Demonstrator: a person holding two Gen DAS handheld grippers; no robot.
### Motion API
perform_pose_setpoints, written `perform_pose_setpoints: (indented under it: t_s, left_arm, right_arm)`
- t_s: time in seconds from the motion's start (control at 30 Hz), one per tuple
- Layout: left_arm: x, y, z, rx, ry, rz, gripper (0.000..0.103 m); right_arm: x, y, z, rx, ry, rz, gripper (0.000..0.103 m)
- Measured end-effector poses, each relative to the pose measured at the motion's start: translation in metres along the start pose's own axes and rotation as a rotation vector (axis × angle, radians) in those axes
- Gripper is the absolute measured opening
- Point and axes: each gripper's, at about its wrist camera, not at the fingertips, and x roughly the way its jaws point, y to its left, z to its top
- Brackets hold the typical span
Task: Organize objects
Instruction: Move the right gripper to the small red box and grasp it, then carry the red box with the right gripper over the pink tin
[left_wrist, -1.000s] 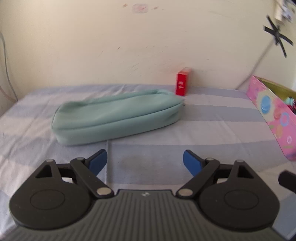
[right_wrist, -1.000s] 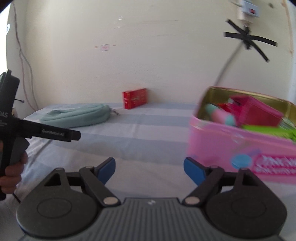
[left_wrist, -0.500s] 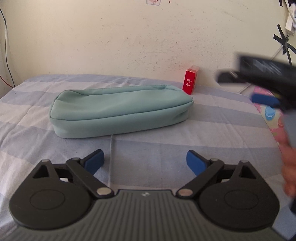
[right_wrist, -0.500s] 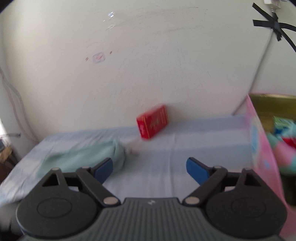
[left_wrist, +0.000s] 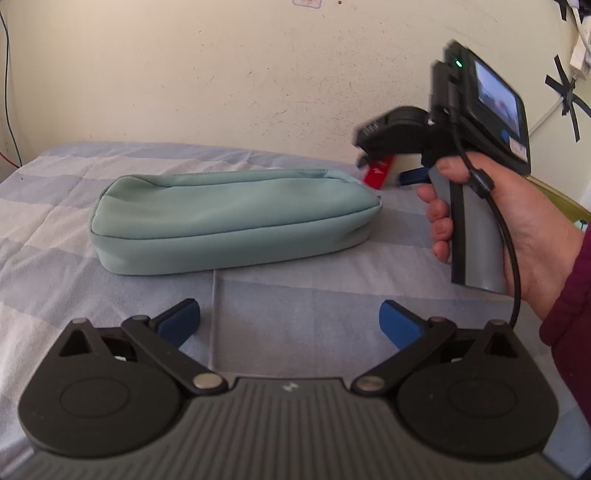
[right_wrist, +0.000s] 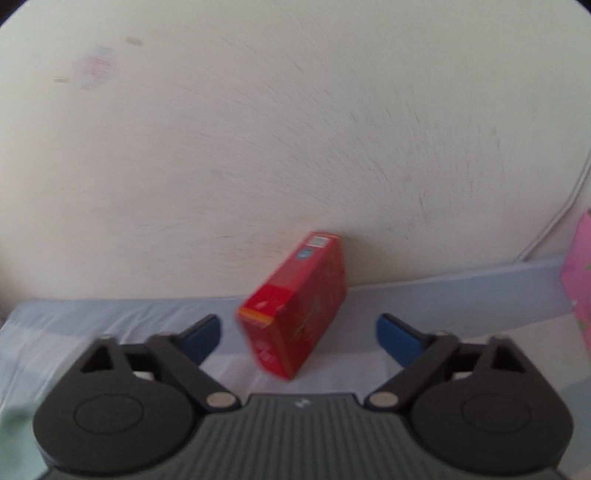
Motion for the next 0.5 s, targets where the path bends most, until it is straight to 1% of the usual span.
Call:
perform_pose_setpoints:
  t_s: [0.03,0.07,0.1,0.13,0.17,0.27,0.37,0.43,0.5]
  left_arm:
    - [0.000,0.001,0.000,-0.004,0.001,-0.003,0.103]
    - [0.000,0.002,0.001,-0.008,0.002,-0.007,0.103]
    - [-0.001,0.002,0.001,-0.011,0.002,-0.009,0.103]
    - [-0.001,0.003,0.001,-0.013,0.002,-0.012,0.103]
    - [-0.001,0.003,0.001,-0.016,0.003,-0.014,0.103]
    - [-0.002,0.004,0.002,-0.022,0.003,-0.020,0.103]
    - [-0.003,0.007,0.002,-0.038,0.001,-0.047,0.103]
    - [-0.006,0.007,0.001,-0.045,-0.002,-0.104,0.103]
    - [-0.012,0.004,-0.001,-0.031,-0.021,-0.187,0.103]
  right_arm:
    - [0.003,-0.005,0.000,0.021,0.020,0.019,0.056]
    - [0.004,-0.011,-0.001,0.039,0.034,0.039,0.037]
    - [0.002,-0.017,-0.004,0.055,0.039,0.056,0.030]
    - [-0.003,-0.023,-0.007,0.068,0.034,0.079,0.025]
    - [-0.010,-0.028,-0.011,0.076,0.037,0.090,0.024]
    - [-0.038,-0.038,-0.031,0.055,0.039,0.124,0.024]
    - [-0.076,-0.047,-0.058,0.026,0.064,0.198,0.024]
    - [-0.107,-0.055,-0.080,-0.002,0.089,0.260,0.024]
    - [-0.137,-0.065,-0.102,-0.045,0.153,0.358,0.024]
